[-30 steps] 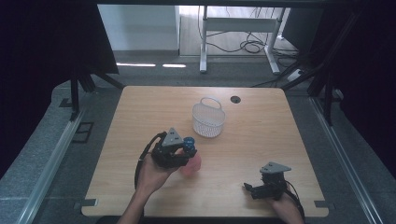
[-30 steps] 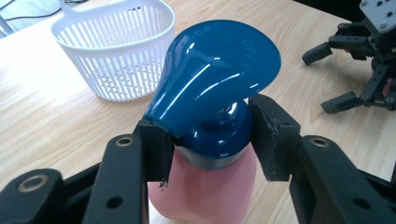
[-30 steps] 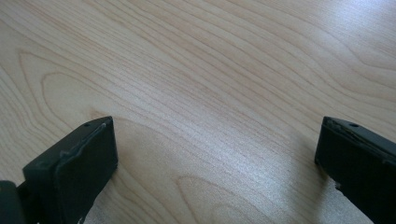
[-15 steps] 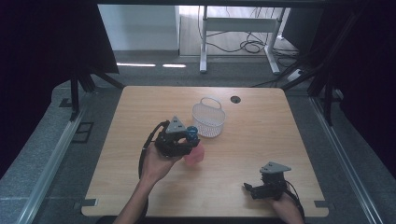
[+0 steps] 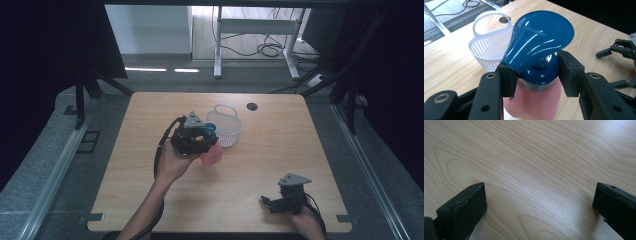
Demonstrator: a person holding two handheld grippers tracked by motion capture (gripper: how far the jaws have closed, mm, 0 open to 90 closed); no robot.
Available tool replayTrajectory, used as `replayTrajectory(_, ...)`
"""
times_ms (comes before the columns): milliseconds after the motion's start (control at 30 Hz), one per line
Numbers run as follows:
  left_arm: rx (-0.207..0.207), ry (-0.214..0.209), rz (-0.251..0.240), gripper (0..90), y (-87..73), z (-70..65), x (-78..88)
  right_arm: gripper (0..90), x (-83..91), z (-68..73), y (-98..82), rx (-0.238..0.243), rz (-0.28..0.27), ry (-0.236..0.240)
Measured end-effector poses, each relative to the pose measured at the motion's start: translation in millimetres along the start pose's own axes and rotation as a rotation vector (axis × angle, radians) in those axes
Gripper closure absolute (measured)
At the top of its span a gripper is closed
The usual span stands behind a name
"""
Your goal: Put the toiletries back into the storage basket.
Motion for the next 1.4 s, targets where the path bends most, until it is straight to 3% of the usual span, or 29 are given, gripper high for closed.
replayTrajectory(833, 0.025, 0.034, -0.035, 53.0, 50.6, 20.7, 5.4, 0.0, 0.0, 0.2, 0.1, 0.003, 0.001, 0.002)
replayTrajectory(1400, 0.035, 0.073, -0.035, 53.0, 82.8, 31.6, -4.2, 0.0, -0.2, 0.5, 0.3, 0.001, -0.001, 0.005)
Point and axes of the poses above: each handheld gripper's, and its own axes: x roughly backward along the jaws, y roughly out of its top, z roughly to its left, the point moved 6 cm from there along -x, roughly forward along the jaws, and after that the axes turned 15 degrees about z, right-handed, at the moved point
